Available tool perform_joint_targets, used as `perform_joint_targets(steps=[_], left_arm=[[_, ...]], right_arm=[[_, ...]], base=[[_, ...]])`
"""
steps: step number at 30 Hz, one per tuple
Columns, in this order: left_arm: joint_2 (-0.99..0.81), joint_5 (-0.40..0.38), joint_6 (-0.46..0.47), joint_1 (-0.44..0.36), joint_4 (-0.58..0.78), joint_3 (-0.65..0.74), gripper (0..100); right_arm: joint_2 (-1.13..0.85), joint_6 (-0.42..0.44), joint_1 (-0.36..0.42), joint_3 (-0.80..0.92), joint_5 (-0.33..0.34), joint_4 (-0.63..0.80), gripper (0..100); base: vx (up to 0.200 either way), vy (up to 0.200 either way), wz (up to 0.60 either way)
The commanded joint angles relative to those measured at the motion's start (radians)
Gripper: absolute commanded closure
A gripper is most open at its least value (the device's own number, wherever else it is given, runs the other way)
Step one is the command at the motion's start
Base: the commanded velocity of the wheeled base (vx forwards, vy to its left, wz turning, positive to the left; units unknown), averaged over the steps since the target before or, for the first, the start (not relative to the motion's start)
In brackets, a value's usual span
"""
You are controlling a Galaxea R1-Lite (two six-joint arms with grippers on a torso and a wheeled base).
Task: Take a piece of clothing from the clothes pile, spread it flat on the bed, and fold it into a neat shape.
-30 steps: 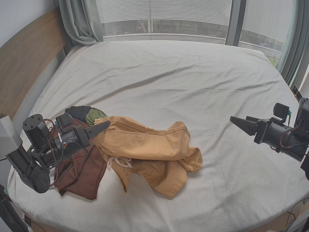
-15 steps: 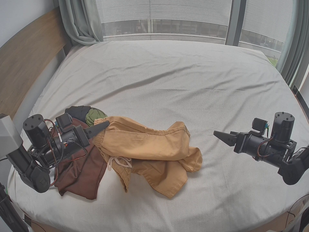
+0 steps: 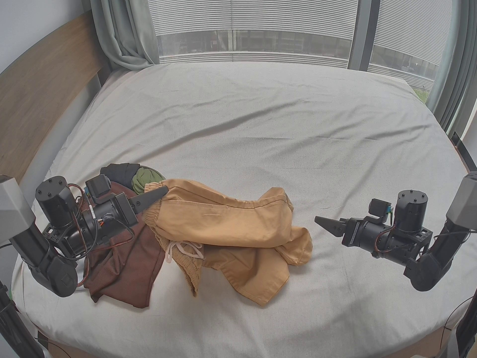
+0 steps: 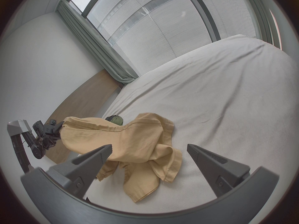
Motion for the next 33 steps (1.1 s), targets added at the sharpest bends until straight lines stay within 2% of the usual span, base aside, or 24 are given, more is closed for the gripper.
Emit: perform_joint_targets(steps=[1,8,21,33], left_arm=[[0.002,0.000,0.000,0.000,0.000,0.002,100],[0.002,0.000,0.000,0.000,0.000,0.002,100],[0.001,-0.002,0.000,0.000,0.000,0.002,100],[-0.002,-0.002,0.000,0.001,0.000,0.000,100]], right_arm=[[0.079,0.000,-0.002,-0.011,0.003,-0.014,0],[0.162,0.005,0.000,-0.029,0.029,-0.034,0],[0.309,0.033,0.007,-0.067,0.029,-0.110,0],[0.406,0.123,0.018,-0.138,0.027,-0.116,0]], base=[[0.000,0.000,0.00],[0.000,0.000,0.00],[0.000,0.000,0.00],[0.000,0.000,0.00]])
